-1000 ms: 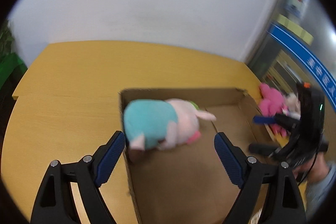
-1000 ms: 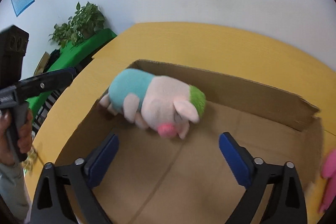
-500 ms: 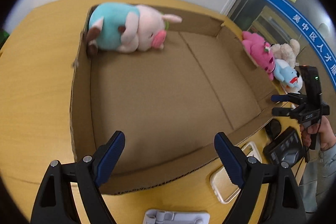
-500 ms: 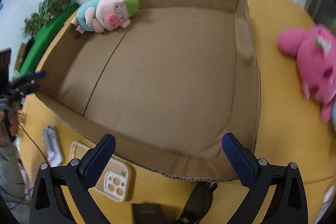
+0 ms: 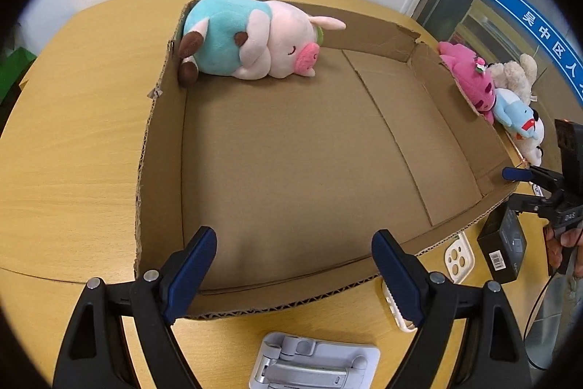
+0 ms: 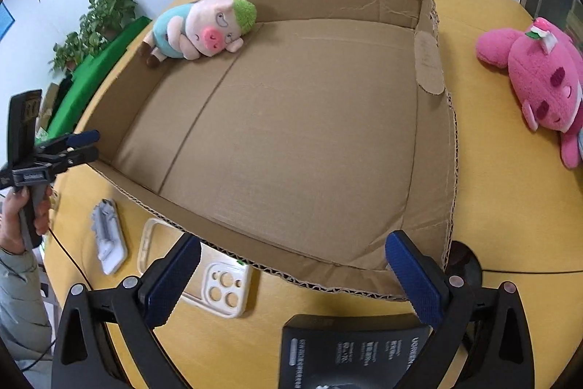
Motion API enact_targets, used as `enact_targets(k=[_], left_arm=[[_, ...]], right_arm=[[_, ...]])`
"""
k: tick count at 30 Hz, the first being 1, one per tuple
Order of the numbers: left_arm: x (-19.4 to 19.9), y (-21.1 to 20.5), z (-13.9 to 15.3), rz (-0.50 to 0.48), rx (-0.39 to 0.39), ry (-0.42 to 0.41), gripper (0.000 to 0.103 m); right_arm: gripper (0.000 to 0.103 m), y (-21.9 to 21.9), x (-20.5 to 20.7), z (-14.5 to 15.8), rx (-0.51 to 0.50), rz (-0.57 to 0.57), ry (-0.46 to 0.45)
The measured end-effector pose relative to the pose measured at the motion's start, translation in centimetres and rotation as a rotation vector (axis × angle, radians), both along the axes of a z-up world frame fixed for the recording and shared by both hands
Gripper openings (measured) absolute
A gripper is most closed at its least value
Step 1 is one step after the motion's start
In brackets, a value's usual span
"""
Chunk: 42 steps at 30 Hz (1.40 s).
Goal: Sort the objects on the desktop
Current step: 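Move the left tool back toward the black charger box, then close the left gripper on the black charger box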
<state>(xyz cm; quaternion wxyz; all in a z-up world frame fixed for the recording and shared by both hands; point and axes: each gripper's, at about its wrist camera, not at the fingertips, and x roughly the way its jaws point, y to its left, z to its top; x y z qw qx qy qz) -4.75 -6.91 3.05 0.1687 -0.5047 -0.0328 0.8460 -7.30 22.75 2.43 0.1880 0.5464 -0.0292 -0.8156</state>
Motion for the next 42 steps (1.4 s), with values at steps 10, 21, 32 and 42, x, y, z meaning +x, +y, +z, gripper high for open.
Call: enact_targets(k=[10, 21, 32, 42], left_arm=[[8.3, 0.8, 8.0, -0.052, 0.091, 0.287, 0.090], [14.5, 6.9, 4.0, -0.071, 0.194, 0.271, 0.090], [12.5, 14.2, 1.9, -0.309, 0.284, 0.172, 0.090], [4.9, 25.3, -4.8, -0.479, 0.283, -0.088, 0.085]], right_arm=[[0.103, 3.2, 7.5, 6.9, -0.071, -0.036, 0.291], [0.103, 6.2, 11.6, -3.4, -0.021, -0.067, 0.118], [0.103, 3.0, 13.8, -2.4, -0.001, 0.086, 0.215], [0.103, 4.7, 12.1, -4.2, -0.026, 0.014, 0.230]])
